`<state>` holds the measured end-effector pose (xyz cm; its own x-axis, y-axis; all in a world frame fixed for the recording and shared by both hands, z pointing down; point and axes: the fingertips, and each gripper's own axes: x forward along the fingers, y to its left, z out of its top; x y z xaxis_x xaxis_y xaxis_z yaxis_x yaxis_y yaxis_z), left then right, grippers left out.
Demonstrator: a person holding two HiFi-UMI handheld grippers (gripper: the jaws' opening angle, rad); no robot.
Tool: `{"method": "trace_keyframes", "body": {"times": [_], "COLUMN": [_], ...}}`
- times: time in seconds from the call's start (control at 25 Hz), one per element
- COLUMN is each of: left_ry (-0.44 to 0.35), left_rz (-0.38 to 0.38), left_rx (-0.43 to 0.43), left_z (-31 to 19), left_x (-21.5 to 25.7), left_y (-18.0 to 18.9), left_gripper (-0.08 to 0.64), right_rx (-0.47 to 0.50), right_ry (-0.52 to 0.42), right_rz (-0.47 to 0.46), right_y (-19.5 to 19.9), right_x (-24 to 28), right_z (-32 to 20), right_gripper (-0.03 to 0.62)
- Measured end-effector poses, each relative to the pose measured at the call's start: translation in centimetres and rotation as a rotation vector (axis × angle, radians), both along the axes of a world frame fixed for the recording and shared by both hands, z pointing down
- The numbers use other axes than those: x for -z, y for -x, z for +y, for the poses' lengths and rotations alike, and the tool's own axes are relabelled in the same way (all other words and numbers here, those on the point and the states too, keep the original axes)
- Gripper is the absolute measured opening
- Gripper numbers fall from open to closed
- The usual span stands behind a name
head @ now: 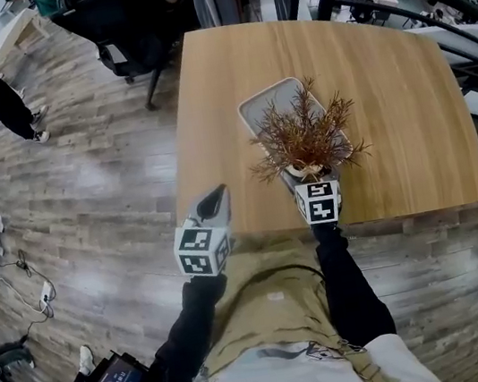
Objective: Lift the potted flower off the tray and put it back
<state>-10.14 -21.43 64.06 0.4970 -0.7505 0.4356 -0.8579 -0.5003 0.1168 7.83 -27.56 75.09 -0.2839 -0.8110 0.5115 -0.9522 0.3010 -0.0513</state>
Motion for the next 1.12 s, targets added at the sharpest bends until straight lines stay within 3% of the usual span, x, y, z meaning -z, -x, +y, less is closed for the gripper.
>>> {"method": "trace_keyframes", "body": {"times": [0.28,0.8,0.96,1.12], "left_ry": [0.007,0.035,0.043,0.043], "left_rz": [-0.01,-0.011,-0.005,0.011], "left_rx": [0.004,-0.001,-0.004,-0.023], "left_z": [0.0,0.8,1.4,1.9], "left_x": [-0.4,1.0,3.7,7.4], "left_y": [0.4,0.5,1.1,0.8], "left_gripper": [0.002,0.002,0.002,0.002], "right_rx": [-0.008,0.012,0.013,-0.009], "right_ry": [-0.014,0.069,0.082,0.075], "right_rz": [-0.01,0.024,0.025,-0.001], "right_y": [0.5,0.5,0.9,1.2], "right_x": [0.0,-0.8,1.7,6.2], "right_z": [-1.5,-0.1,2.4,5.5], "right_gripper": [0.503,0.508,0.504,0.457]}}
